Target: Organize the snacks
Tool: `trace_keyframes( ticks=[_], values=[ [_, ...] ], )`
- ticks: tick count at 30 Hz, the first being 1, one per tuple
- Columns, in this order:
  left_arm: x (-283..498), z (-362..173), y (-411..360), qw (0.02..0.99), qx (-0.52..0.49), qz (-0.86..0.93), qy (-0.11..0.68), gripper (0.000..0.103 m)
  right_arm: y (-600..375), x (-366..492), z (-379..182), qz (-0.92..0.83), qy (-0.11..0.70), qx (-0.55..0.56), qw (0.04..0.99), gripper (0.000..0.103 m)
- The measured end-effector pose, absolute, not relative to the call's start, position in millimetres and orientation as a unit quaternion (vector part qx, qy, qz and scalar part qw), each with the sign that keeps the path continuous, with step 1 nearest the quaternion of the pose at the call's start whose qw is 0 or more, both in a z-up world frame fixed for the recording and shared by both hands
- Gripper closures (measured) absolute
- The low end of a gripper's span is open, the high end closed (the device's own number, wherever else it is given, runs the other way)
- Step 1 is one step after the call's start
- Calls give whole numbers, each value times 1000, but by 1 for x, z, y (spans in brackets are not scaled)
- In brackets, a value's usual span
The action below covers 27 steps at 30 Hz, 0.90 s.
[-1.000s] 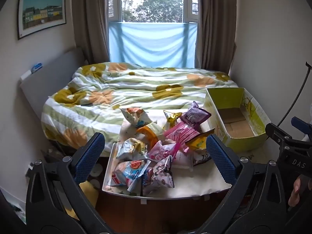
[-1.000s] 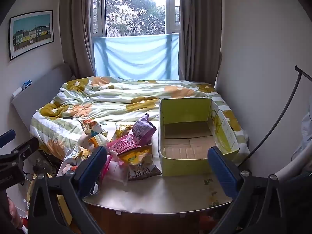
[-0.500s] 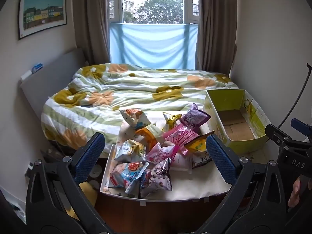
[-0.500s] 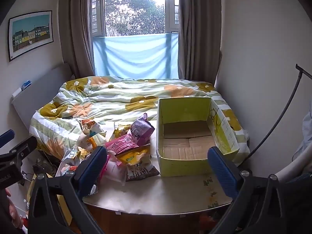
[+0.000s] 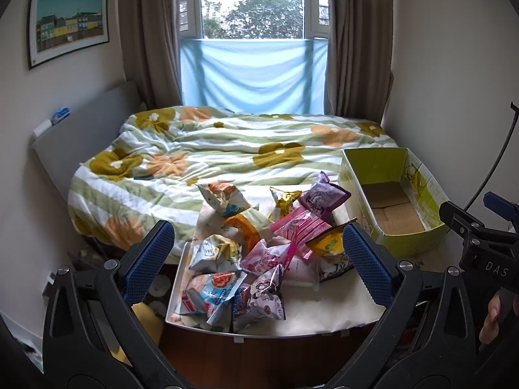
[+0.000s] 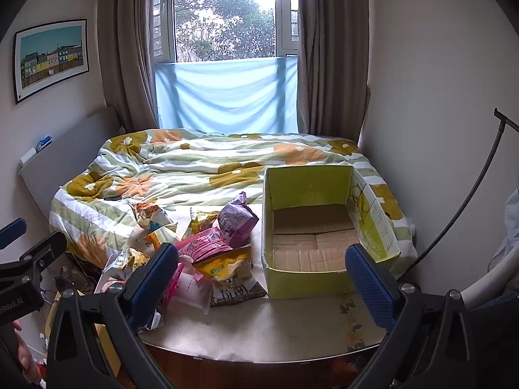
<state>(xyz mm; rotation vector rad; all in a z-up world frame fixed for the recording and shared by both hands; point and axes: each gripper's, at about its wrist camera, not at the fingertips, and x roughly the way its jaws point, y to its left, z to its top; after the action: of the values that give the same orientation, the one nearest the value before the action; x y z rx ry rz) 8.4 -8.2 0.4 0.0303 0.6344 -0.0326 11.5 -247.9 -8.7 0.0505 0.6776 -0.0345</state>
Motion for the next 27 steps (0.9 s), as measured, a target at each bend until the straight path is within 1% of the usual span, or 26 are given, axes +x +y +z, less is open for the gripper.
trace_keyframes(
  ticks=[27],
  values=[
    [7, 1, -7, 951, 12, -15, 307, 0, -246, 14, -6, -13, 328, 28, 944, 0]
  ],
)
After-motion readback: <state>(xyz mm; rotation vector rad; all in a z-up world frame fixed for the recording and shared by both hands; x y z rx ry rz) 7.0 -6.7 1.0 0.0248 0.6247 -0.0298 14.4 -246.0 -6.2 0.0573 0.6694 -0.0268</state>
